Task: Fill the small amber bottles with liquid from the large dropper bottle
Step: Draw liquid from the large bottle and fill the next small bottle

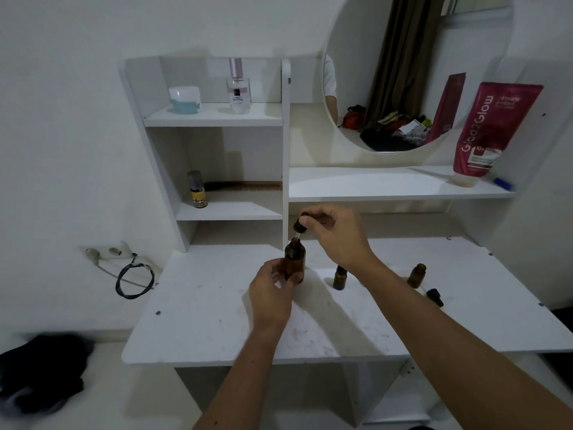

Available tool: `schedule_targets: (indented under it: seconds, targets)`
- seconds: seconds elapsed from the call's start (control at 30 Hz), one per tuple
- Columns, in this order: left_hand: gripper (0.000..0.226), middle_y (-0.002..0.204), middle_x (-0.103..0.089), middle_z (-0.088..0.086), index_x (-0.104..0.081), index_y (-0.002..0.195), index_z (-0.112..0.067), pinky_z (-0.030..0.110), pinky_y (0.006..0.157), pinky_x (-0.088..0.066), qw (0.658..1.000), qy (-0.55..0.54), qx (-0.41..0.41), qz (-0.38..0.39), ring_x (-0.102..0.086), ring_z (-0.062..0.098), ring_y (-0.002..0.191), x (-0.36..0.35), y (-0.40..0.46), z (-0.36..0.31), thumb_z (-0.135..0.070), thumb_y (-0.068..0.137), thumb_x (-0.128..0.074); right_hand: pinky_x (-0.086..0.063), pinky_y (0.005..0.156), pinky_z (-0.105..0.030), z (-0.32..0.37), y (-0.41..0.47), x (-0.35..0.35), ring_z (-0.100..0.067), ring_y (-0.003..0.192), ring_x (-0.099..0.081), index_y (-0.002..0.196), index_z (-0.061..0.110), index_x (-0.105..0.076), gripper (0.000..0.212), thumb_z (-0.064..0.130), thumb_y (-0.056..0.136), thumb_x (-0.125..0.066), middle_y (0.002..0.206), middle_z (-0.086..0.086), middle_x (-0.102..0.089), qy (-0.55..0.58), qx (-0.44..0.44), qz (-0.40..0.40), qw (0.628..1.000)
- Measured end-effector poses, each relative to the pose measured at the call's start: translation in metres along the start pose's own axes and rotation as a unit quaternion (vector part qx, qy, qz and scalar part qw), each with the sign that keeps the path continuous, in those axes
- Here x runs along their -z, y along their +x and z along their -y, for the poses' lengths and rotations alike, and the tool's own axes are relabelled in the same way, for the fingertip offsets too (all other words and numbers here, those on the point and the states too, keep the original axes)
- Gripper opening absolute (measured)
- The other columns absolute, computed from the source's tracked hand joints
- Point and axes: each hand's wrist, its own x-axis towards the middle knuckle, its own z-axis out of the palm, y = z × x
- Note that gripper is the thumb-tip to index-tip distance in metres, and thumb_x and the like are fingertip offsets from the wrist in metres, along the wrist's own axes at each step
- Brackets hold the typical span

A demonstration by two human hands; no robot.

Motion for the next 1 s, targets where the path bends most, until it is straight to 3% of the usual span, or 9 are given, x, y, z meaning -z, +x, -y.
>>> schedule_targets:
  seconds: [0.17,0.33,0.53,0.77,0.93,1.0]
  targets:
    - [0.040,0.109,-0.070,-0.013,-0.067,0.120,-0.022,0.008,0.086,-0.047,1.000,0.013,-0.004,-0.006,-0.065,0.003,0.099,-0.002,0.001,0.004,-0.025,0.083,-0.083,-0.050,0.073,-0.003,-0.008,0.000,-0.012,0.007,0.077,-0.069,0.098,0.014,-0.081,0.007,0.012,0.092,-0.077,0.086,0.009,-0.077,-0.032,-0.012,0.006,0.999]
    - [0.039,0.111,-0.072,-0.010,-0.068,0.120,-0.022,0.024,0.094,-0.054,1.000,0.019,-0.001,-0.011,-0.066,0.007,0.100,-0.004,0.004,0.007,-0.027,0.084,-0.082,-0.051,0.071,-0.004,-0.010,-0.001,-0.019,0.010,0.075,-0.066,0.090,0.014,-0.080,0.006,0.008,0.089,-0.079,0.079,0.014,-0.072,-0.071,0.012,0.015,0.997]
    - [0.041,0.108,-0.068,-0.016,-0.067,0.121,-0.023,0.007,0.083,-0.044,1.000,0.025,0.000,-0.008,-0.062,0.000,0.095,-0.003,0.003,0.006,-0.027,0.084,-0.083,-0.049,0.075,-0.003,-0.010,-0.003,-0.018,0.010,0.079,-0.066,0.100,0.014,-0.080,0.008,0.012,0.094,-0.075,0.088,0.009,-0.076,-0.079,0.019,0.005,0.997]
    - [0.038,0.109,-0.070,-0.012,-0.067,0.119,-0.022,0.022,0.093,-0.052,1.000,0.027,-0.009,-0.008,-0.065,0.009,0.100,-0.004,0.002,0.006,-0.026,0.084,-0.082,-0.052,0.079,-0.005,-0.004,-0.003,-0.015,-0.001,0.087,-0.071,0.108,0.014,-0.079,0.014,0.015,0.094,-0.075,0.095,0.005,-0.078,-0.060,0.014,0.014,0.998]
    - [0.046,0.115,-0.069,-0.009,-0.065,0.125,-0.019,0.022,0.094,-0.051,1.000,0.015,0.004,-0.008,-0.063,0.008,0.102,-0.003,0.001,0.004,-0.027,0.083,-0.083,-0.048,0.078,-0.001,0.005,-0.004,-0.005,0.014,0.085,-0.066,0.110,0.014,-0.078,0.016,0.015,0.095,-0.074,0.092,0.015,-0.073,-0.044,0.029,-0.007,0.999]
    - [0.050,0.118,-0.068,-0.007,-0.063,0.127,-0.017,0.025,0.097,-0.052,1.000,0.012,0.006,-0.009,-0.063,0.009,0.105,-0.004,0.001,0.004,-0.028,0.083,-0.083,-0.048,0.080,-0.002,0.012,-0.003,0.002,0.012,0.088,-0.067,0.110,0.015,-0.077,0.015,0.016,0.096,-0.073,0.095,0.016,-0.073,-0.028,0.036,-0.025,0.999]
